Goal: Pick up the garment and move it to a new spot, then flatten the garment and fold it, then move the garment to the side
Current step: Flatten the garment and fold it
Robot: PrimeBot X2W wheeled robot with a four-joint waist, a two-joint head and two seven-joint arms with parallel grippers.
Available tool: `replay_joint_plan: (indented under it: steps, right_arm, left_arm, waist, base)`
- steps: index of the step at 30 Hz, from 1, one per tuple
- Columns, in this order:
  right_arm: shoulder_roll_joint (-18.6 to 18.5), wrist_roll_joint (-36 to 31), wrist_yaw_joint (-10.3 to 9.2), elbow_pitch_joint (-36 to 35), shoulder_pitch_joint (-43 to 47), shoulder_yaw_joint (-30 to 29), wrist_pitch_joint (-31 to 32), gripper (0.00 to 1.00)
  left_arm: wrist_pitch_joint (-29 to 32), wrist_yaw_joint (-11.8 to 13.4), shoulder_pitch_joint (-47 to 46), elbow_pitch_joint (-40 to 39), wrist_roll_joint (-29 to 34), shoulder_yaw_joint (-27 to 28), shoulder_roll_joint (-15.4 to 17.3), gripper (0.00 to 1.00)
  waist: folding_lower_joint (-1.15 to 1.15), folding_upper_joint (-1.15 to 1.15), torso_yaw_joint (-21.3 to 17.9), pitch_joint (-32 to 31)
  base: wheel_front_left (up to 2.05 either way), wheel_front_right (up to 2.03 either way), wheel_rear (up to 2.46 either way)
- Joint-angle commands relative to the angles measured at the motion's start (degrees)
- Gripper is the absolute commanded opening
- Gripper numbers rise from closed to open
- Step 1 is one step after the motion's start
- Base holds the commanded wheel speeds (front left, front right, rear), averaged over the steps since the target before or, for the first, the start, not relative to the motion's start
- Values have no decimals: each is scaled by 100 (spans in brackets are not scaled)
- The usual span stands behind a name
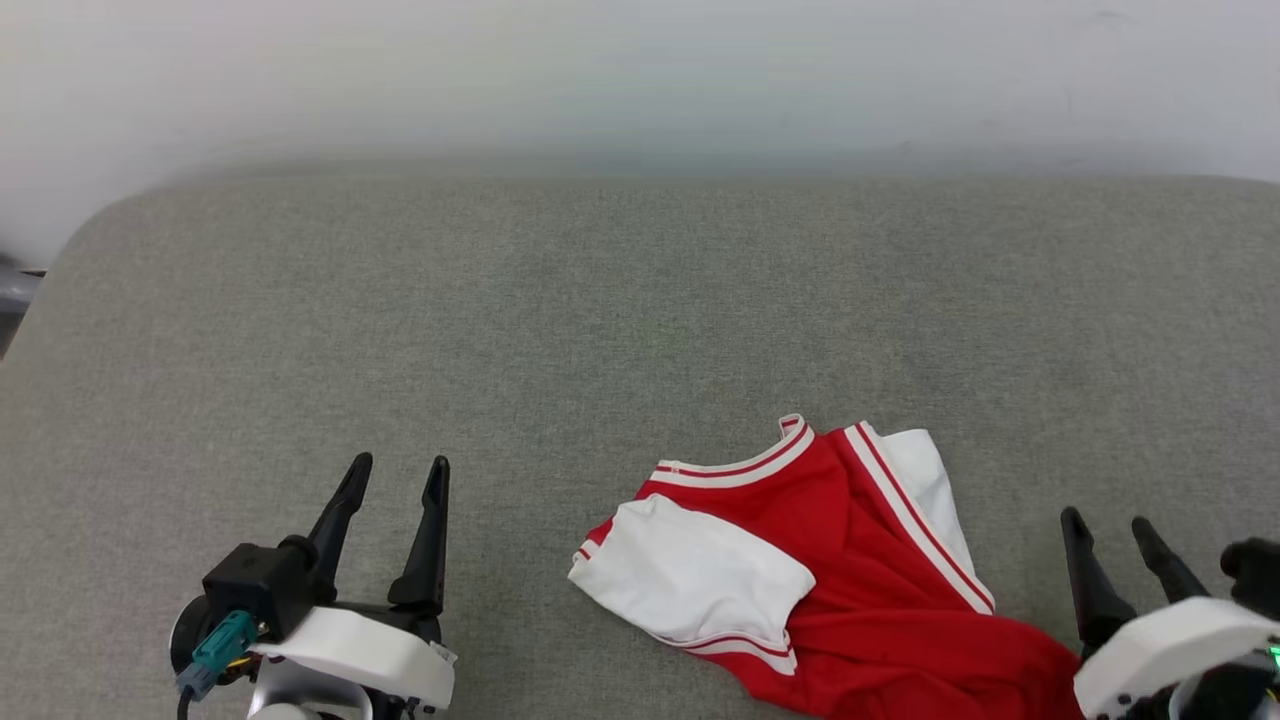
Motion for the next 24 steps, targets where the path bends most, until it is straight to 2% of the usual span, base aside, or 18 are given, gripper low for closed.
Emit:
replay_joint_plan:
  steps: [1,6,15,19,21,22,23,24]
  right_arm:
    - [5,-216,-4,160,-330,-18,241,100]
    - [-296,-494,-4,620,-1047,356,1310,100]
    - [-1071,-317,-4,1283,-1889,1414,2928,100]
    - [-1171,-206,-2,1689,-1909,1823,3500,100]
    - [-1092,-49,7,1894,-1803,2013,3801,100]
    - [-1057,26,14,1942,-1751,2087,3871,45]
    - [-1036,82,23,1937,-1739,2137,3894,0]
    - [-1033,106,29,1894,-1760,2165,3843,0]
  left_arm:
    - [-39,-15,-109,-12,10,-2,-14,100]
    - [-67,-90,-290,12,41,-51,-58,100]
    - [-120,-219,-547,172,53,-52,-239,100]
    - [-135,-289,-609,258,62,3,-304,100]
    - [-141,-305,-611,296,79,32,-325,100]
    - [-143,-322,-611,312,89,50,-328,100]
    - [-144,-333,-612,316,100,64,-336,100]
    - [-145,-337,-607,322,109,90,-343,100]
  waist:
    - [0,0,77,77]
    - [0,0,334,305]
    - [0,0,691,654]
    - [0,0,743,745]
    - [0,0,751,758]
    - [0,0,748,757]
    - [0,0,744,757]
    - [0,0,730,747]
  base:
    - [0,0,0]
    - [0,0,0]
    - [0,0,0]
    - [0,0,0]
    - [0,0,0]
    - [0,0,0]
    - [0,0,0]
    - [0,0,0]
